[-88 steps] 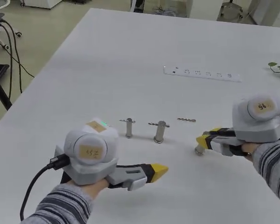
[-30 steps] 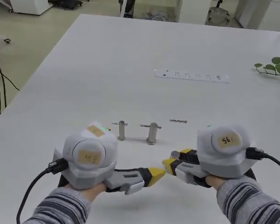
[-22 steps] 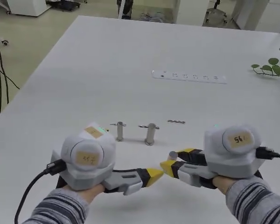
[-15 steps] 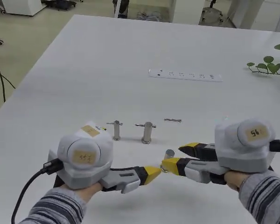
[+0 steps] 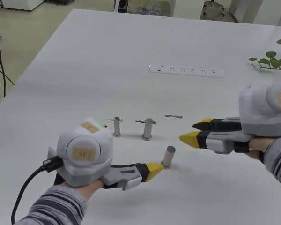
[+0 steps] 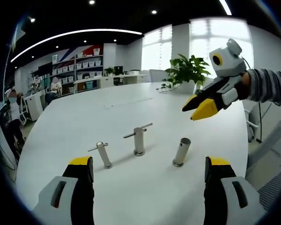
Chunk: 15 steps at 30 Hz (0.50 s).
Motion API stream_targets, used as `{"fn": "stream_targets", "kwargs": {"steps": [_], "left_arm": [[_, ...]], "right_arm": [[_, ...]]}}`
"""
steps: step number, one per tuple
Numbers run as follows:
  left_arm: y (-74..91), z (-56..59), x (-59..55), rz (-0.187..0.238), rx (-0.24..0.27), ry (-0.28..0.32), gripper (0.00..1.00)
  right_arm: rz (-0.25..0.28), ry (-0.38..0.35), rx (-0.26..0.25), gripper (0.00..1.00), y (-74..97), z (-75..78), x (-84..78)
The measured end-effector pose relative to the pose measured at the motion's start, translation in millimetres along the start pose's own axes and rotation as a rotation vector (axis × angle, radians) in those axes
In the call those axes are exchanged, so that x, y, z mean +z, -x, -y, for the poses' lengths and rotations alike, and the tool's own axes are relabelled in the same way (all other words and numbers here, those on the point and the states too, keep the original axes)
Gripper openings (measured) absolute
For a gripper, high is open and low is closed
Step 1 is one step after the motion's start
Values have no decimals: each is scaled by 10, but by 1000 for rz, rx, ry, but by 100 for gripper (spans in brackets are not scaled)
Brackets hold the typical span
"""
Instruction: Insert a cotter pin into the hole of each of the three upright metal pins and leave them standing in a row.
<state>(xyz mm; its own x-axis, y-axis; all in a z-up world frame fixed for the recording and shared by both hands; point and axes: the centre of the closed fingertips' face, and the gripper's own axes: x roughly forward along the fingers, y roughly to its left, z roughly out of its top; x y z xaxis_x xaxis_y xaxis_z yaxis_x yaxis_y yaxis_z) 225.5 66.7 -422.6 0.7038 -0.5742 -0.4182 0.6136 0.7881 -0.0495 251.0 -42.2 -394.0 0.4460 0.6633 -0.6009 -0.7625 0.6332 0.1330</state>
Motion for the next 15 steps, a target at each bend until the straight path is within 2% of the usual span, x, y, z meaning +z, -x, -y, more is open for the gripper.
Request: {"fn": "stream_targets", "kwargs": {"steps": [10,15], "left_arm": [[5,16,-13,-10,-4,-7,98],[-2,20,-20,-14,-8,0,98]], "right_arm": [[-100,71,23,26,-223,288,-31],[-155,136,25,23,-357,431,-40]]}}
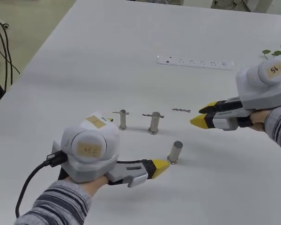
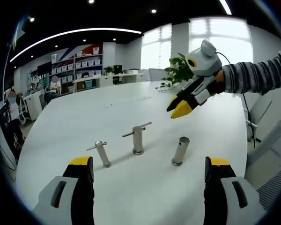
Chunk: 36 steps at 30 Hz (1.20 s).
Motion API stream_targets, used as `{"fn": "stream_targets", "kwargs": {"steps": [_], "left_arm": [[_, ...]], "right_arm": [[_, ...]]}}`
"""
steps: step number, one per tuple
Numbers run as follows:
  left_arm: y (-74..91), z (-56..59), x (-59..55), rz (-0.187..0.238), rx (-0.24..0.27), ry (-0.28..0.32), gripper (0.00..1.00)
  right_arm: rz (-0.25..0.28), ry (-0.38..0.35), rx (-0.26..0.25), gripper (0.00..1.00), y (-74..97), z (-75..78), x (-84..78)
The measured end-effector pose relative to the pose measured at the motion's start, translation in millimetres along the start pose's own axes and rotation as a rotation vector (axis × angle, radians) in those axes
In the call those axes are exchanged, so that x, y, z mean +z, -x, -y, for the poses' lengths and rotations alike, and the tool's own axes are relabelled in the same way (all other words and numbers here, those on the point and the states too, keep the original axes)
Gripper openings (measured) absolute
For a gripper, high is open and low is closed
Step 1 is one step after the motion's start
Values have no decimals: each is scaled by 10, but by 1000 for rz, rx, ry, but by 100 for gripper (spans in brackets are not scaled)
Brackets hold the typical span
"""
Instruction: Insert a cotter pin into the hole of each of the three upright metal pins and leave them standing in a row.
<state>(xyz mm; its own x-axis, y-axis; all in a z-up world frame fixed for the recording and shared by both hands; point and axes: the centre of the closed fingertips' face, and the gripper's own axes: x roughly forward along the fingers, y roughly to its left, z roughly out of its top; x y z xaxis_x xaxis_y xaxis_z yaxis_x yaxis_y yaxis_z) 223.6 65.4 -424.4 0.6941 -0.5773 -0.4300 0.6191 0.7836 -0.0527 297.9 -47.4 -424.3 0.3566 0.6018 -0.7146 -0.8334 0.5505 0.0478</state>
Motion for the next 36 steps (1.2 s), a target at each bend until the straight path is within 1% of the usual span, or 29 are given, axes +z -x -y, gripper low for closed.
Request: {"fn": "stream_targets", "kwargs": {"steps": [1,3,7,10,11,13,16,18,20,21,22,25,27,28,29,31,32,33,36], "left_arm": [[-1,2,-4,-2,-1,0,98],[-5,9,-9,-4,-4,1,98],[-9,25,-13,-8,-9,-4,98],[-10,21,-10,-9,-7,-7,98],[-9,16,-7,-8,-6,-6,98],[-5,-6,-5,-6,-2,3,98],[-2,-28,-3,-4,3,10,97],[-1,-33,12,3,4,15,97],[-3,-32,16,5,3,17,97],[-4,-31,11,2,2,17,97],[-2,-36,5,-2,3,14,96],[7,-51,19,5,8,20,96],[13,-63,19,7,11,24,96],[13,-65,15,5,12,28,96],[13,-63,14,4,12,29,96],[12,-55,16,5,8,28,96],[9,-48,16,4,7,26,96],[7,-39,14,4,4,25,96],[7,-35,14,4,4,25,96]], "right_arm": [[-5,19,0,22,-33,31,11],[-26,27,9,20,-99,79,9],[-59,56,25,20,-218,154,9],[-104,54,36,20,-344,233,-45],[-107,53,37,19,-358,240,-49],[-133,57,46,19,-456,350,-93],[-170,92,47,18,-531,425,-124],[-187,116,43,18,-625,537,-131],[-202,138,26,17,-664,594,-133],[-216,151,20,17,-678,619,-146],[-236,168,20,17,-721,686,-178],[-247,177,21,15,-800,783,-191],[-260,185,27,14,-804,750,-204],[-278,198,34,14,-793,724,-219],[-252,192,36,13,-799,725,-158],[-276,202,39,13,-783,705,-175],[-276,205,48,12,-777,682,-158],[-286,207,57,12,-770,668,-168],[-305,219,65,11,-750,644,-166]]}}
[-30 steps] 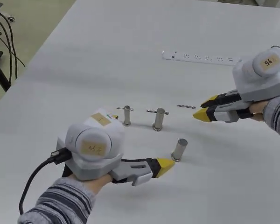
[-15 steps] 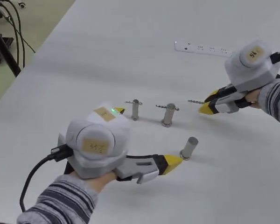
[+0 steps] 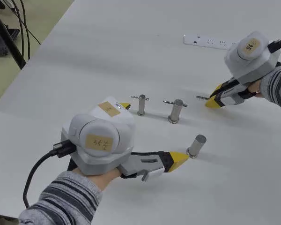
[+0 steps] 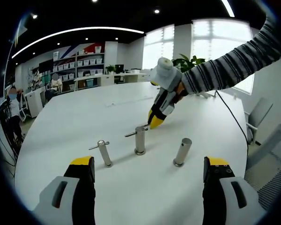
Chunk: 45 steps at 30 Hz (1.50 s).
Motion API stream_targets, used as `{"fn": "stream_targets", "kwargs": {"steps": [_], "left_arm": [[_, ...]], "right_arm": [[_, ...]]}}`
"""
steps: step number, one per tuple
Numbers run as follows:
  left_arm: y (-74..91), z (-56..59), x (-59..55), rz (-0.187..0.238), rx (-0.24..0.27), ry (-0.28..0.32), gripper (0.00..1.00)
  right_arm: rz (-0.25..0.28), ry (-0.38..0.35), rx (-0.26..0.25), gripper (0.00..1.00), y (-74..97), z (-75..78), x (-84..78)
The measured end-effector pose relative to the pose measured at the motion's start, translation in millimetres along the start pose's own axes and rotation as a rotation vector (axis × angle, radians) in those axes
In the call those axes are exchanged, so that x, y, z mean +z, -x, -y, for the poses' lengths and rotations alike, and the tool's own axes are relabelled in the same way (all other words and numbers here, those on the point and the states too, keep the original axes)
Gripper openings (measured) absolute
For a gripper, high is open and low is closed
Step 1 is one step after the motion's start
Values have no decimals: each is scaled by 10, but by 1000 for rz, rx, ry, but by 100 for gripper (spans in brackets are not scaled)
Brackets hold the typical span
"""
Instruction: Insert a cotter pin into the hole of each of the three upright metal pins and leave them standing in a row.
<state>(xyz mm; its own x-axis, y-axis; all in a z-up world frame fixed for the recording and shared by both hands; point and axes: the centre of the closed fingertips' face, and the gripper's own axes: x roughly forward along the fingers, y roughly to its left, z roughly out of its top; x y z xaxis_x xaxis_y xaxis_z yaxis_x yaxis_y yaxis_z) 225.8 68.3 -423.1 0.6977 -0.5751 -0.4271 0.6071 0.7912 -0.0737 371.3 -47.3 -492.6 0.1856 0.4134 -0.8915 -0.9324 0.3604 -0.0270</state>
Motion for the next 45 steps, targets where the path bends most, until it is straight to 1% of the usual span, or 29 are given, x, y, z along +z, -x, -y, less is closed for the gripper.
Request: {"fn": "stream_targets", "kwargs": {"steps": [3,4,10,15,21,23,24,28,32,37,42,45], "left_arm": [[4,-11,-1,0,3,3,95],[5,-15,-1,0,4,4,95],[4,-13,-18,-9,-4,17,95],[6,-10,-9,-6,-6,15,94],[1,41,0,-4,-29,10,92],[2,32,-17,-13,-24,7,92],[3,26,-24,-16,-22,6,92],[4,12,-26,-16,-16,4,92],[-5,29,-29,-17,-20,-5,92],[-10,60,-46,-24,-30,-14,90],[-7,96,-49,-24,-42,1,87],[1,147,-50,-28,-55,0,85]], "right_arm": [[-16,5,3,10,4,9,-16],[-19,-3,0,10,4,10,-14],[-20,-7,-2,5,9,8,-11],[-25,13,-11,0,10,5,-15],[-36,39,-23,0,17,-26,-10],[-34,13,-33,0,6,4,-17],[-31,16,-36,0,-2,22,-16],[-18,28,-36,0,27,-19,-29],[-17,55,-52,0,104,-40,-50],[-3,38,-64,0,229,-83,-97],[16,37,-79,0,379,-156,-133],[27,46,-85,0,462,-217,-144]]}}
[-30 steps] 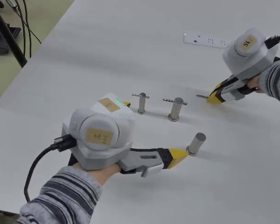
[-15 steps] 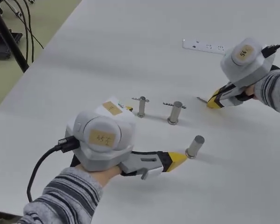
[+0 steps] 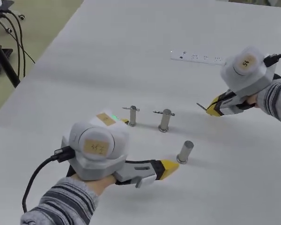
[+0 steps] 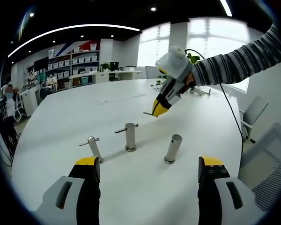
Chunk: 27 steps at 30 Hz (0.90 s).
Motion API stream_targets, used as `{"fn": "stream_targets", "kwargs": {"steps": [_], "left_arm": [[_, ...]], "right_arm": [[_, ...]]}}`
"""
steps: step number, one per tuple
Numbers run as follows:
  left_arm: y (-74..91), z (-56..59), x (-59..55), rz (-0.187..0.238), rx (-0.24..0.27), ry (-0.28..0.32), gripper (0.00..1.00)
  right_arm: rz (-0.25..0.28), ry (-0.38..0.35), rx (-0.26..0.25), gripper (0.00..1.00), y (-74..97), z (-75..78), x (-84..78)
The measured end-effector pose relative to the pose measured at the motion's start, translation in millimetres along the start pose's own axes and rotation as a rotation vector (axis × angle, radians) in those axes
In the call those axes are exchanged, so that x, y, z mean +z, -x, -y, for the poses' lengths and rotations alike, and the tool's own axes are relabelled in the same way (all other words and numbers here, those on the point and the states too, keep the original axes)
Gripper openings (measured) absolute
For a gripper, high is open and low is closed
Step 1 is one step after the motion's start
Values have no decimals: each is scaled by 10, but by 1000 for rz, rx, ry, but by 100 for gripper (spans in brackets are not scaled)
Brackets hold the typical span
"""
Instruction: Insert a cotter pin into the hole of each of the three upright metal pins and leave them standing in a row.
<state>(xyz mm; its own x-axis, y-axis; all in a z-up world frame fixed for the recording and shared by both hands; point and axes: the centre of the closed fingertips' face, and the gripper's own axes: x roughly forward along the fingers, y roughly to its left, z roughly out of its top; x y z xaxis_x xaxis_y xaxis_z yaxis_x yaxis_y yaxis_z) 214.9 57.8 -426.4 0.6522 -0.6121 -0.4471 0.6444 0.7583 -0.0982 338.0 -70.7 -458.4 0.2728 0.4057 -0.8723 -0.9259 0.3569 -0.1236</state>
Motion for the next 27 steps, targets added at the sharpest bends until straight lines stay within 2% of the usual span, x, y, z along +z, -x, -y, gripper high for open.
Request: {"fn": "stream_targets", "kwargs": {"steps": [8,16,21,24,26,27], "left_arm": [[16,78,68,9,-32,45,78],[20,168,160,7,-71,47,67],[13,199,245,9,-92,51,61],[8,227,293,14,-112,76,55],[-6,238,293,-1,-118,85,52],[-11,247,297,-4,-122,87,51]], "right_arm": [[45,43,-8,0,224,-221,16],[89,84,5,0,401,-478,79],[116,118,11,0,473,-652,138],[138,135,17,0,505,-749,196],[153,149,26,0,521,-829,238],[157,164,27,0,506,-784,240]]}}
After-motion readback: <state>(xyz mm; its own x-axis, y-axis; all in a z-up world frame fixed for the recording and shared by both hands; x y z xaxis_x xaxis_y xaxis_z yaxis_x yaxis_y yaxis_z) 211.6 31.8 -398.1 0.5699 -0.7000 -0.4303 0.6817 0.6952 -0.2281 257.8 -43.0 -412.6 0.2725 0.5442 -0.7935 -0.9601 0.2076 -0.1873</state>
